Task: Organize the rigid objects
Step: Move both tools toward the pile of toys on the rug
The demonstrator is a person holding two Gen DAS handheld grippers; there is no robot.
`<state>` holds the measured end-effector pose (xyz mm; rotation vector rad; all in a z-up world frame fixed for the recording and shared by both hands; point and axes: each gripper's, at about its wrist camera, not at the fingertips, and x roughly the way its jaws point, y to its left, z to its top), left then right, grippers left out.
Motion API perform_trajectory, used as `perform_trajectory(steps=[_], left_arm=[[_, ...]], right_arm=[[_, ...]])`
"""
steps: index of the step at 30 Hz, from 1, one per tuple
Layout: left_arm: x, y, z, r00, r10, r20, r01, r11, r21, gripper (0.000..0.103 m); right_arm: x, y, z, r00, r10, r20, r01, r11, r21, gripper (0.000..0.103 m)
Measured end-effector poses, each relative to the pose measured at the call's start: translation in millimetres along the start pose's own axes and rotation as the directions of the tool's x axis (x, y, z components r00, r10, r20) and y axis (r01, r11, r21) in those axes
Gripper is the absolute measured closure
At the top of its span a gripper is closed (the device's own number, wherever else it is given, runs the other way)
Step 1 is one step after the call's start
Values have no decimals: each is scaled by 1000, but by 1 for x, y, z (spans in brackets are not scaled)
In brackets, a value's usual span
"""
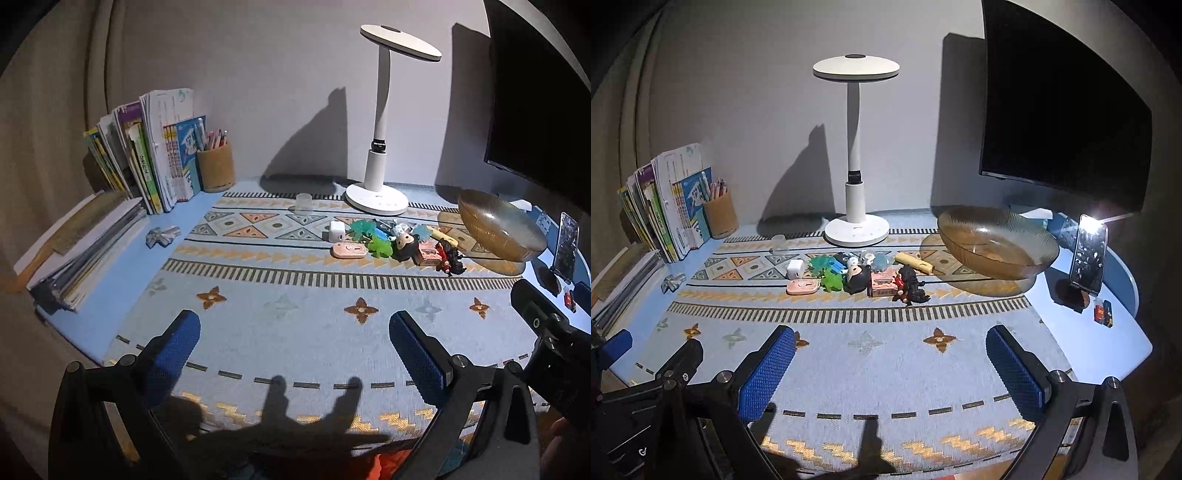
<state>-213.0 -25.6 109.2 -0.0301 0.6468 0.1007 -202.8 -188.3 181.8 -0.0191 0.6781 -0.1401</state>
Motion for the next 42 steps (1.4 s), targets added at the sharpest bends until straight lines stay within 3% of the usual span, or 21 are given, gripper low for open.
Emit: perform_trajectory(steps=[15,25,42], left_arm=[[7,-4,-2,1000,-1,-7,1,1000,9,1],[3,-20,-4,999,-34,2,33,997,71,1],[14,-19,-7,999,-37,-34,39,997,65,1]], right_arm=[[9,-3,-1,1000,14,-28,-13,1000,19,0],[7,6,-3,999,22,-23,-22,1000,-7,0],[15,6,-4,999,24,-48,-24,1000,-1,0]])
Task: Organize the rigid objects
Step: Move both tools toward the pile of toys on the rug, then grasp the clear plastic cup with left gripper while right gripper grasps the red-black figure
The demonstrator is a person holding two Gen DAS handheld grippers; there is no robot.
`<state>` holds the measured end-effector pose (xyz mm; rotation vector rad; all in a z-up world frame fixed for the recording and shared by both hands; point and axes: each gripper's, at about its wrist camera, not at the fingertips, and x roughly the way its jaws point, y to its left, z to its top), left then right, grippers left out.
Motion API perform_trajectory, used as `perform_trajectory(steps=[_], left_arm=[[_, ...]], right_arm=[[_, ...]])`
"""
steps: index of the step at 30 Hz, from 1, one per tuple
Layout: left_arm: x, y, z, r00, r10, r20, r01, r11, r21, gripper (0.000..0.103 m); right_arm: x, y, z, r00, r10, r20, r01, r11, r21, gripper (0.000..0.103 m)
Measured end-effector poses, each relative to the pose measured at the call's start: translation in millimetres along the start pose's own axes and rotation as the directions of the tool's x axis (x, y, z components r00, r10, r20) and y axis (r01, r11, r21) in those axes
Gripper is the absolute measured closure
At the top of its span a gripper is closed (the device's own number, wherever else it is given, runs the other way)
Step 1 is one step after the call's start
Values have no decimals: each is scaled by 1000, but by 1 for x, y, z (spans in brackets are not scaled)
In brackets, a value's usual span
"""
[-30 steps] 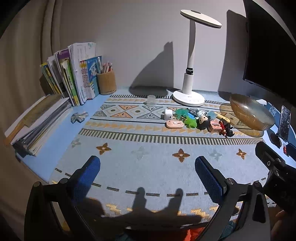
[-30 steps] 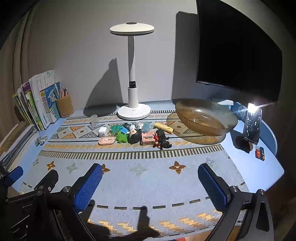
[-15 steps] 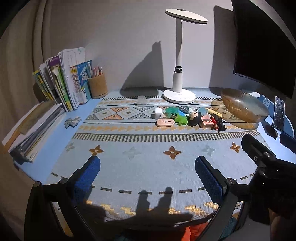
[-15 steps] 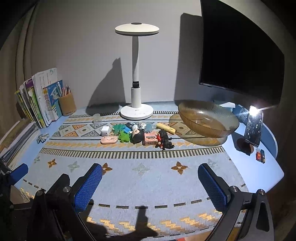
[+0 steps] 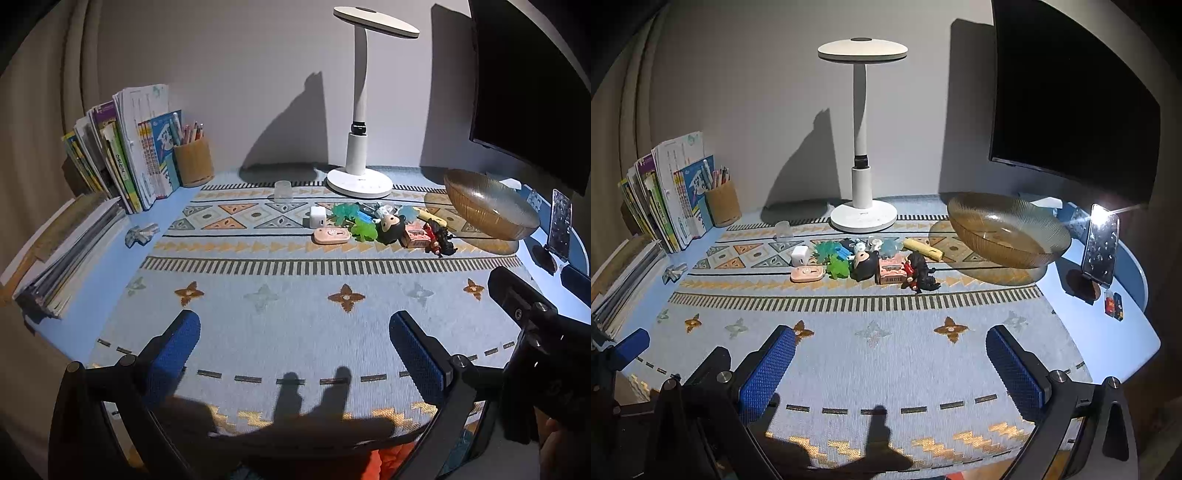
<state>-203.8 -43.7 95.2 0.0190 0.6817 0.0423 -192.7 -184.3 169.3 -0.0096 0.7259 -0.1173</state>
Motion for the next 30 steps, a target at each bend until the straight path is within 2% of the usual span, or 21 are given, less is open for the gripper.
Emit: perform_trajectory(steps=[7,12,17,21,25,28,30], left_arm=[[3,0,0,1000,1,-5,-1,1000,3,1],[13,8,8,1000,15,-4,-15,1000,22,1],[39,36,32,1000,7,-25,-7,1000,-3,1],[72,55,59,997,-52,-66,50,999,-20,1],[119,57,84,981,-131,-141,135,991,19,1],[162,63,105,957,-201,-207,206,979,3,1],[185,67,118,948,-225,-227,224,974,-28,1]], right_arm=[[3,-5,0,1000,13,-7,-13,1000,18,0],[10,-20,2,1000,-28,-8,28,999,31,0],[33,-46,9,997,-69,-39,71,995,63,0],[61,-62,16,992,-82,-93,89,993,81,0],[96,-75,27,985,-44,-168,65,990,123,0],[124,-77,37,974,21,-224,10,991,136,0],[145,-74,47,964,89,-249,-51,986,156,0]])
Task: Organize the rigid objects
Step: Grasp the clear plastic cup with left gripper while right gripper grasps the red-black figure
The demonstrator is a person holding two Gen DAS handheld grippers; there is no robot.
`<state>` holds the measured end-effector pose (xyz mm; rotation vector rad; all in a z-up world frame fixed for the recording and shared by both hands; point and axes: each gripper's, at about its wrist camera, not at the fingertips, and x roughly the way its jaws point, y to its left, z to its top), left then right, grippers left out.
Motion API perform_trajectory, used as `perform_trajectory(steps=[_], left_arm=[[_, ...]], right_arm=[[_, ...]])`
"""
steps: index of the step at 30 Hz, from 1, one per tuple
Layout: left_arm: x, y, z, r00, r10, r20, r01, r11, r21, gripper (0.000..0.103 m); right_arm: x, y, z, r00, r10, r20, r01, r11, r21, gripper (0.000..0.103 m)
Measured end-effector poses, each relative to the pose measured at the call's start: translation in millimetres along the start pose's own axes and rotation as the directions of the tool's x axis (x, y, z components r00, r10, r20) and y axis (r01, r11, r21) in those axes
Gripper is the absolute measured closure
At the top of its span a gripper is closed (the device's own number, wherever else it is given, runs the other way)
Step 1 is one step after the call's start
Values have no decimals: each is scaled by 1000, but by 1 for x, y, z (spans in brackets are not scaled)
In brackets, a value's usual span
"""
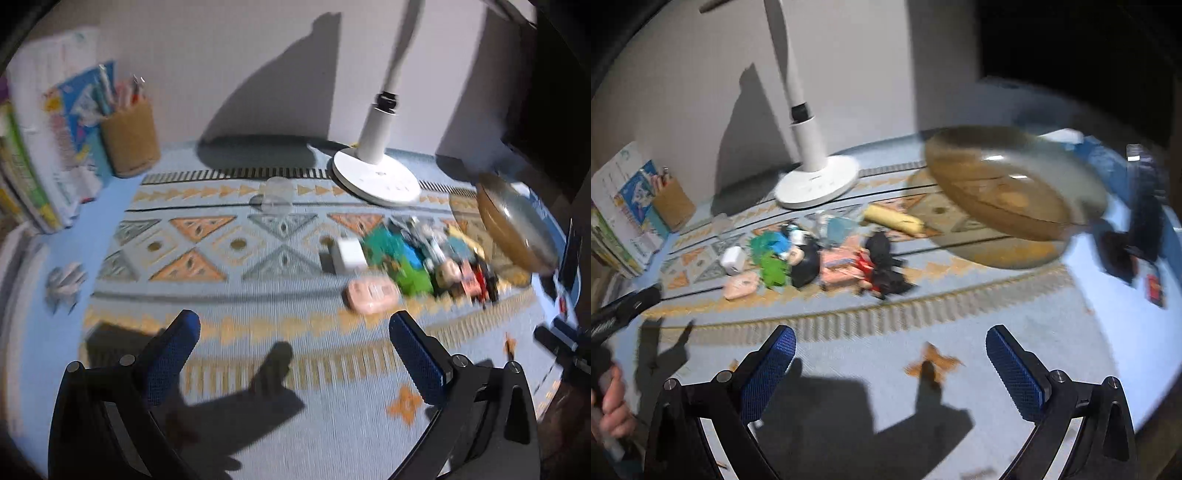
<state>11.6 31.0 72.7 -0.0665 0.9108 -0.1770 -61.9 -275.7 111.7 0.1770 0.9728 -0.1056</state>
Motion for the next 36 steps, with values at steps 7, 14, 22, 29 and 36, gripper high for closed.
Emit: perform_trajectory(steps=[7,14,22,29,36], left_arm=[[63,17,68,999,-27,-18,26,997,-66,2],[111,11,97,999,28,-23,-29,998,-50,4],[137,16,97,999,16,-34,-18,998,-68,16],[145,14,98,999,-1,-52,-3,998,-70,35],[154,9,98,998,9,-55,-12,998,-61,70]], right_arm=[[68,-19,54,996,72,-45,-64,984,169,19],[114,-11,94,995,-29,-98,37,996,79,30],[99,-30,81,992,86,-94,-72,987,143,33],[120,-27,75,979,100,-178,-76,988,137,40],[122,-20,76,973,163,-161,-146,983,114,71]])
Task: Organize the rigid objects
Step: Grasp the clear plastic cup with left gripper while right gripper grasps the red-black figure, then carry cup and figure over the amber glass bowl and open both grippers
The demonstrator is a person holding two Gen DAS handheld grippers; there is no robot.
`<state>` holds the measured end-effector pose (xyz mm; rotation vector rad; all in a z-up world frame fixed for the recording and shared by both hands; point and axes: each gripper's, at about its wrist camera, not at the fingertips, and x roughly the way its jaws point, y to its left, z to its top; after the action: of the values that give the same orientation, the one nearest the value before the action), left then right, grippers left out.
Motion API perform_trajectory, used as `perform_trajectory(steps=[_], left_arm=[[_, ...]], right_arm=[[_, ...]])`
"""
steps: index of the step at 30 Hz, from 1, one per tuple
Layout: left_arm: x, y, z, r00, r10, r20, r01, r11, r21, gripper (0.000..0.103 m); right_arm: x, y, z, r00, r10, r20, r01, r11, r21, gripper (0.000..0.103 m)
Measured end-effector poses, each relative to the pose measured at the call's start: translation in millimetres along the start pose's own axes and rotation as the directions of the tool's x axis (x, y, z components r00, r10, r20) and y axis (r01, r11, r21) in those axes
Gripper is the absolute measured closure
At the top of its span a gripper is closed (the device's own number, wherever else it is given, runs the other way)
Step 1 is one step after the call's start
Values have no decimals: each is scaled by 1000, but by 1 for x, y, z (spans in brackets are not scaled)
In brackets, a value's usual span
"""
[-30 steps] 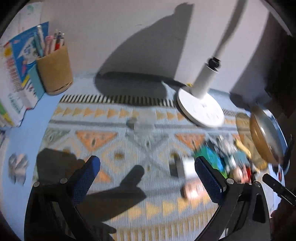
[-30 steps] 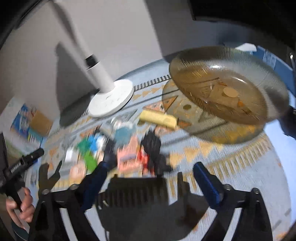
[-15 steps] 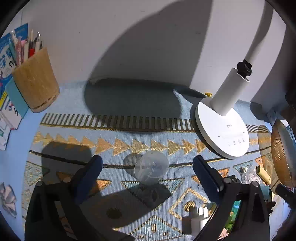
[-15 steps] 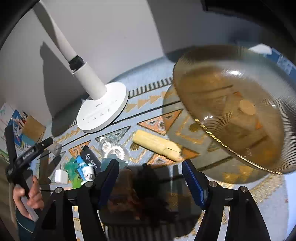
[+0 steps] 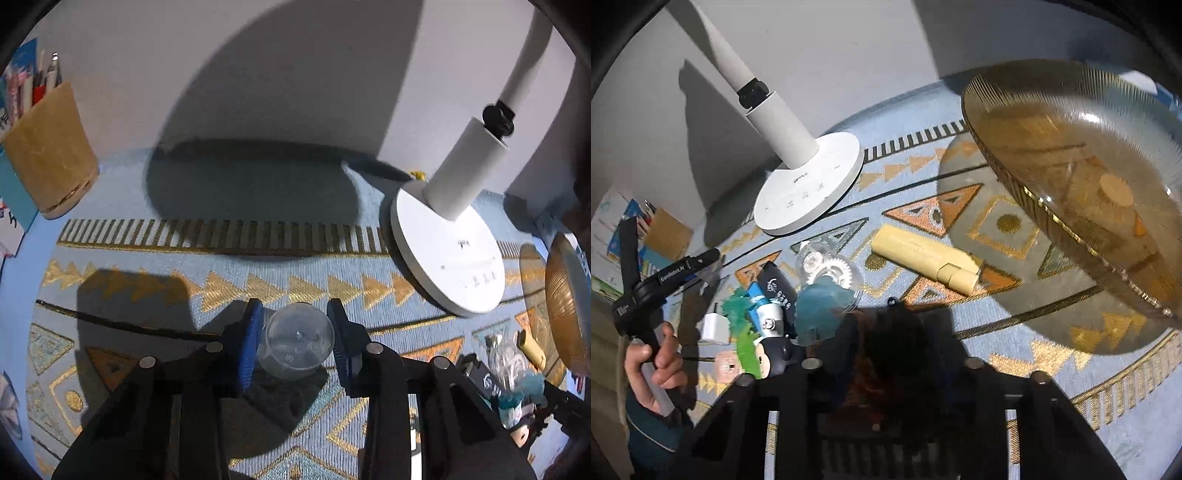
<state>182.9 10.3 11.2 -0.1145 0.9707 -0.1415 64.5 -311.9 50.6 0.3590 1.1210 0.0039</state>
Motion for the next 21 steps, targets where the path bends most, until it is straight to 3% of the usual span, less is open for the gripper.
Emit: perform_trajectory(steps=[2,6,11,14,16,18,21], left_arm=[[-6,-2,1,1000,4,25,-4,1000,13,71],[-34,-7,3,995,-67,79,64,997,38,71],[-86,-19,-5,979,-145,142,136,988,70,71],[-116,-28,-17,969,-183,165,171,981,87,71],[-133,-36,-27,962,-207,176,191,976,104,71],[-141,-44,-37,960,-220,175,201,972,121,71],[-147,-60,-58,960,-229,161,206,967,149,71]], right_arm=[[-2,0,1,1000,14,13,-14,1000,-6,71],[-22,-2,3,994,62,88,-62,998,2,71],[-70,-1,3,966,151,211,-154,988,-3,71],[-91,1,-5,955,155,251,-155,988,-22,71],[-101,0,-12,964,133,229,-132,991,-18,71],[-98,-3,-24,990,57,130,-54,998,-28,71],[-78,-17,-47,1000,-2,31,2,1000,-17,71]])
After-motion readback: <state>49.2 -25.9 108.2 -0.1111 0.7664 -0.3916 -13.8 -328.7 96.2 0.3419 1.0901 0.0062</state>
